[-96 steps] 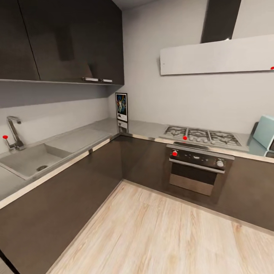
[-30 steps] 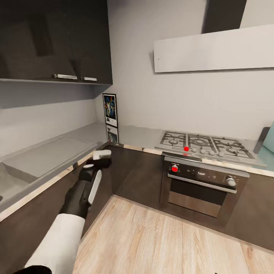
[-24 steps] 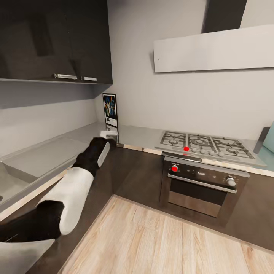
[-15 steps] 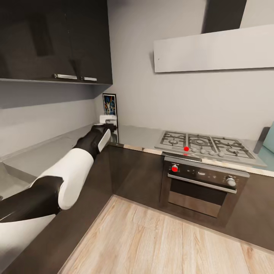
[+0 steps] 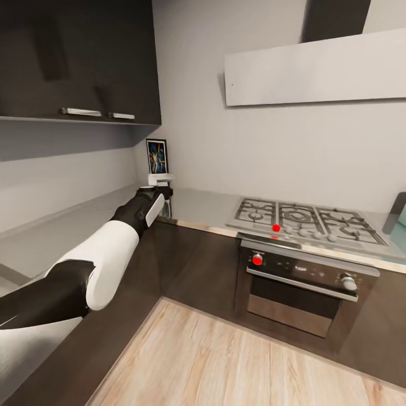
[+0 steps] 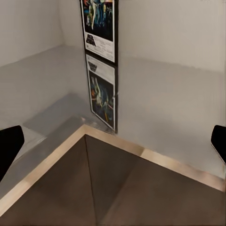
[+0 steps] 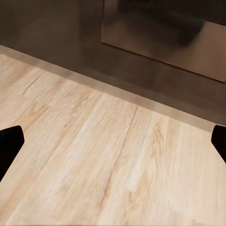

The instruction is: Pick up the poster from the kitchen countertop and hang it on one of the wall nails in the kitchen.

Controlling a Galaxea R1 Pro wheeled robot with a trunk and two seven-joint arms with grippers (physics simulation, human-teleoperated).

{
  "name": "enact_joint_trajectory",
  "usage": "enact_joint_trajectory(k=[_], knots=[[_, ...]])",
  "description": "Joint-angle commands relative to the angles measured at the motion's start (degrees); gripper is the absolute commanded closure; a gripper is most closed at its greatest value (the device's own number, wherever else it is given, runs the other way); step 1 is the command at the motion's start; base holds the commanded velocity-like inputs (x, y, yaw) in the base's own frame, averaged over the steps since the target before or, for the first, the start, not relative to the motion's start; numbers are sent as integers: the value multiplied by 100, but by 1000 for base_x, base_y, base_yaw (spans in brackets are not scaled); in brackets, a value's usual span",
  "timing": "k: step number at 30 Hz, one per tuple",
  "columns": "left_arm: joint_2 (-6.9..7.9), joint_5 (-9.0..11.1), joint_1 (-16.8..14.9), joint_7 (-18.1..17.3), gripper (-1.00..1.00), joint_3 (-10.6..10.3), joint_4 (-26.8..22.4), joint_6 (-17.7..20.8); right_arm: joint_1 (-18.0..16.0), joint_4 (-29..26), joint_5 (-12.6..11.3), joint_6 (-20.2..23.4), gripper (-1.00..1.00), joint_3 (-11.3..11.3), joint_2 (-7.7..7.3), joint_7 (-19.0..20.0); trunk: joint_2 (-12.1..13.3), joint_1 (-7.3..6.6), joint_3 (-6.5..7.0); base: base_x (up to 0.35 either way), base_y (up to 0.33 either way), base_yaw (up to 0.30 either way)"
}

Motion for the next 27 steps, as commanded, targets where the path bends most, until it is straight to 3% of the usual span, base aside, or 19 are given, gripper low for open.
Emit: enact_joint_trajectory(k=[1,14,19,27], knots=[[-4,1,-2,16,-100,7,-7,29,1,-4,5,-7,-100,-2,1,-1,-3,3,-5,313,-128,0],[-4,-6,-2,14,-100,14,-13,29,1,202,16,-6,-100,14,19,-1,-3,3,-5,310,-98,0],[0,-7,-1,14,-100,16,-12,36,1,209,16,-6,-100,9,20,-1,-3,3,-5,29,-3,0],[3,-7,-1,21,-100,14,-41,37,1,209,16,-6,-100,7,20,-1,318,-172,138,2,0,0]])
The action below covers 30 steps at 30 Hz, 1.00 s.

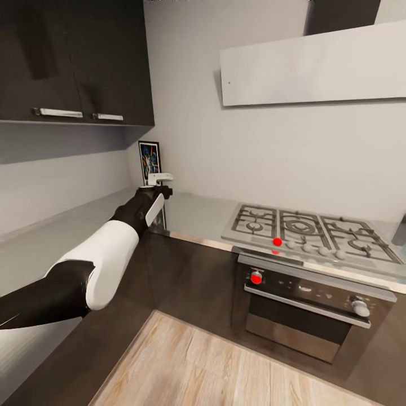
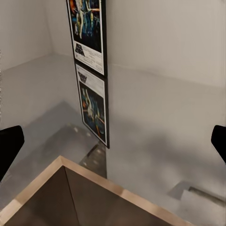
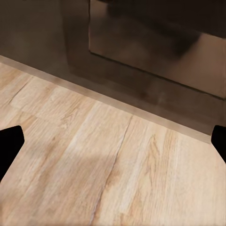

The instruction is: Pick up the poster from the kitchen countertop and hang it on one of the wall nails in the kitchen.

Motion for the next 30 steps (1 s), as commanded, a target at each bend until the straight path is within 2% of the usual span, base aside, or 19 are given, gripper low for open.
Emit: enact_joint_trajectory(k=[1,20,30], knots=[[-3,1,-2,16,-100,8,-12,30,1,-6,5,-7,-100,-2,-1,-1,38,-22,13,0,0,0],[7,-8,-4,30,-100,9,-15,30,1,2,5,-7,-100,-2,-1,-1,801,-440,354,0,0,0],[14,-8,-2,35,-100,9,-7,32,1,10,5,-3,-100,-1,-1,3,801,-440,354,6,2,0]])
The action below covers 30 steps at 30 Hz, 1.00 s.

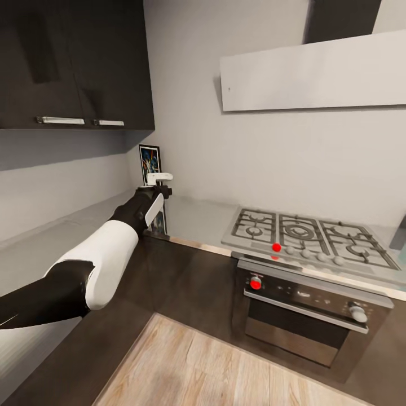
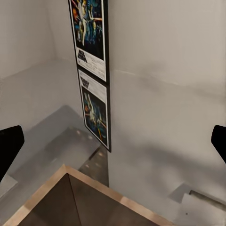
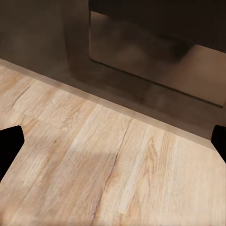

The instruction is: Pick up the poster from the kitchen countertop and hang it on one of the wall nails in the kitchen.

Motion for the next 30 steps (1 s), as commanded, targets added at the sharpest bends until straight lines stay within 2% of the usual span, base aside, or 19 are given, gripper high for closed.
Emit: enact_joint_trajectory(k=[1,6,11,15,20,30], knots=[[-3,0,-2,15,-100,6,-8,30,1,-4,5,-6,-100,0,-1,1,-4,1,-5,81,45,0],[-2,0,-5,16,-100,7,-13,37,1,270,1,21,-100,25,13,25,-4,1,-5,197,125,0],[48,0,-3,16,-100,8,-1,38,-18,814,-5,45,-100,40,275,41,-4,1,-5,79,53,0],[66,0,-3,15,-100,8,1,42,-33,966,-4,57,-100,49,329,48,-4,1,-5,62,41,0],[68,0,-6,15,-100,8,2,46,-34,1156,1,51,-100,46,338,49,-4,1,-5,247,178,0],[93,0,-5,7,-100,8,5,55,-40,1185,-4,51,-100,42,334,49,-4,1,-5,264,226,0]])
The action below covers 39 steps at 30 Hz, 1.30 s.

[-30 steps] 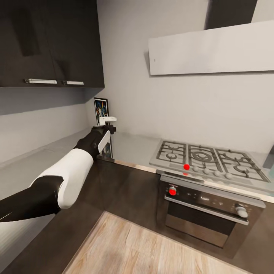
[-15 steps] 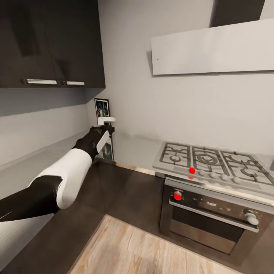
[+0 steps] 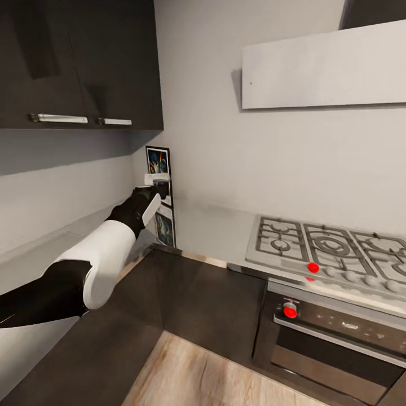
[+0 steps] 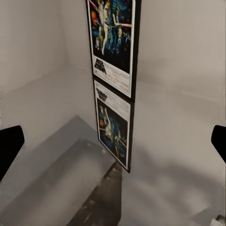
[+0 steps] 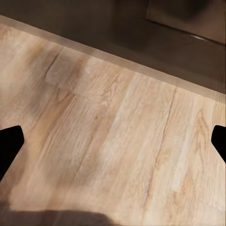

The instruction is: Pick up the poster from the kitchen countertop and hang it on one of the wall nails in the kitchen.

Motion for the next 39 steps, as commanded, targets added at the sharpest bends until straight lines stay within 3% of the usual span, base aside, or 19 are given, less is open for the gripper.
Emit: enact_joint_trajectory(k=[1,19,27,39], knots=[[-2,0,-1,14,-100,8,-9,31,3,-7,3,-6,-100,2,-2,4,-3,3,-5,263,226,0],[3,0,1,20,-100,8,-10,31,5,7,5,-6,-100,2,-2,4,-3,3,-5,138,64,-137],[167,0,-1,26,-100,8,-13,31,0,7,9,-6,-100,2,-2,4,-3,3,-5,80,0,-7],[219,0,1,23,-100,8,-5,39,-1,7,11,-6,-100,2,0,4,-3,3,-5,177,0,-1]])
